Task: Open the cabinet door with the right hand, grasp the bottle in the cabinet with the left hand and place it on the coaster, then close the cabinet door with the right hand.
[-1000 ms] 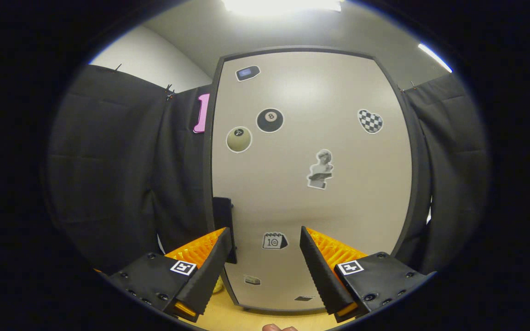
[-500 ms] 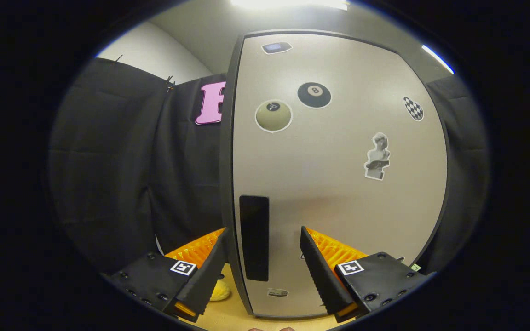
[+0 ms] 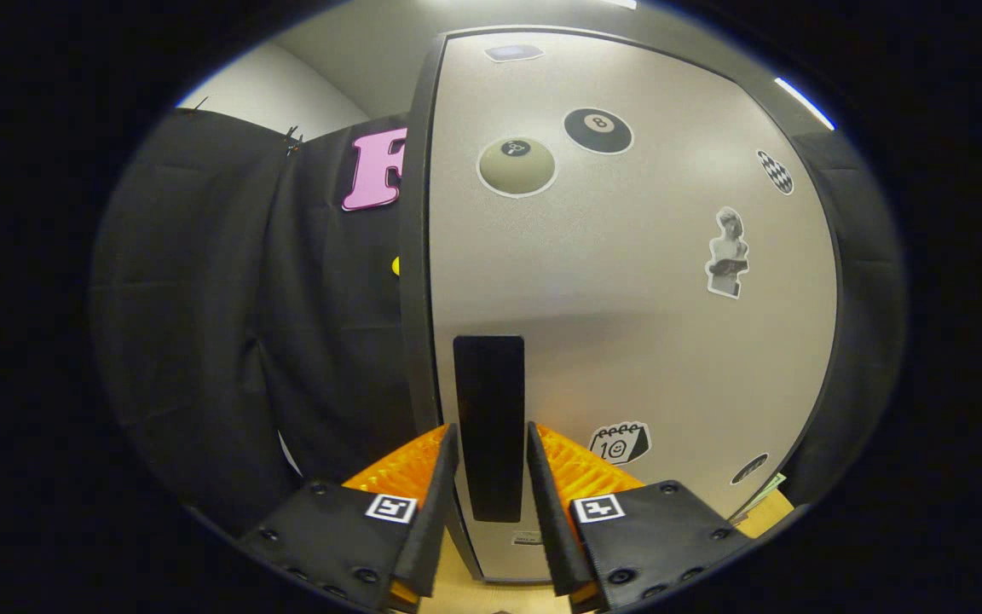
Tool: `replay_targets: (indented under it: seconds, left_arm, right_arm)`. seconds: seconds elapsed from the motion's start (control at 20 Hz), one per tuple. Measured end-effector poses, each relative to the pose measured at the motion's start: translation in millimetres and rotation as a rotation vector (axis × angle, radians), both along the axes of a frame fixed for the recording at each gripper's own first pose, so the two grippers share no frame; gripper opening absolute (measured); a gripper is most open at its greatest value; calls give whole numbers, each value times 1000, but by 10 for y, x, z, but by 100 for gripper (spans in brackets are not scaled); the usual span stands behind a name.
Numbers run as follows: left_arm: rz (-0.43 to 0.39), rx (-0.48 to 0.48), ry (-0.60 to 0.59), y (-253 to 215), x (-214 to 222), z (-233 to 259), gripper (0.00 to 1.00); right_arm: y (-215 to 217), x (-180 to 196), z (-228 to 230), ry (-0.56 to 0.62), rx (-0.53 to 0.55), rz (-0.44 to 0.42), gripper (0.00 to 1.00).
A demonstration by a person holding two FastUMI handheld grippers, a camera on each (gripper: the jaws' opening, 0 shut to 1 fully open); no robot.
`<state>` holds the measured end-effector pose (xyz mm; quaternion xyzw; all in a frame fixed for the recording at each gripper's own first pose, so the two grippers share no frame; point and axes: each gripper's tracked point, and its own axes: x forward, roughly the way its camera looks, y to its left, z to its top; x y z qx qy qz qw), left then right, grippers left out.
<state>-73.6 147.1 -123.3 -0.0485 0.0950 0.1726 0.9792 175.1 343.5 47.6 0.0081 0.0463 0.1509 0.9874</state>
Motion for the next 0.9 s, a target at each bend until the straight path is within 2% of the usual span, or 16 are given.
replay_targets:
  seconds: [0.05,0.1,0.15,0.2,0.25,0.3,0.5,0.55,0.6,0.85,0.9]
  left_arm:
    - [2,0,2,9,-15,-1,87]
    - [7,-1,5,16,-22,-26,87]
    - [11,-5,8,28,-32,-40,87]
    - [11,-11,10,10,-37,-56,87]
    - [10,-15,11,5,-49,-63,90]
    - [9,-16,10,-8,-55,-61,87]
    - [-3,-10,8,-70,-79,-47,87]
    - [-8,-9,6,-90,-71,-37,87]
    - [-14,-7,4,-120,-72,-28,87]
    - [-25,10,14,-177,-10,-78,87]
    - [-27,8,15,-185,3,-85,90]
  right_arm:
    - [-3,1,-13,8,2,-6,44]
    - [3,-10,-48,26,-5,-11,33]
    - [-33,-9,-87,40,-28,-30,41]
    - [-19,10,-64,20,-42,-23,34]
    - [-30,-4,-68,19,-59,-18,36]
    - [-26,-2,-77,16,-61,-13,36]
    - [-18,1,-89,26,-51,16,23]
    - [-22,-14,-74,25,-54,27,22]
    - [-15,-5,-97,30,-51,38,13]
    - [-53,-85,-91,25,-35,79,12]
    - [-70,-108,-95,21,-37,87,12]
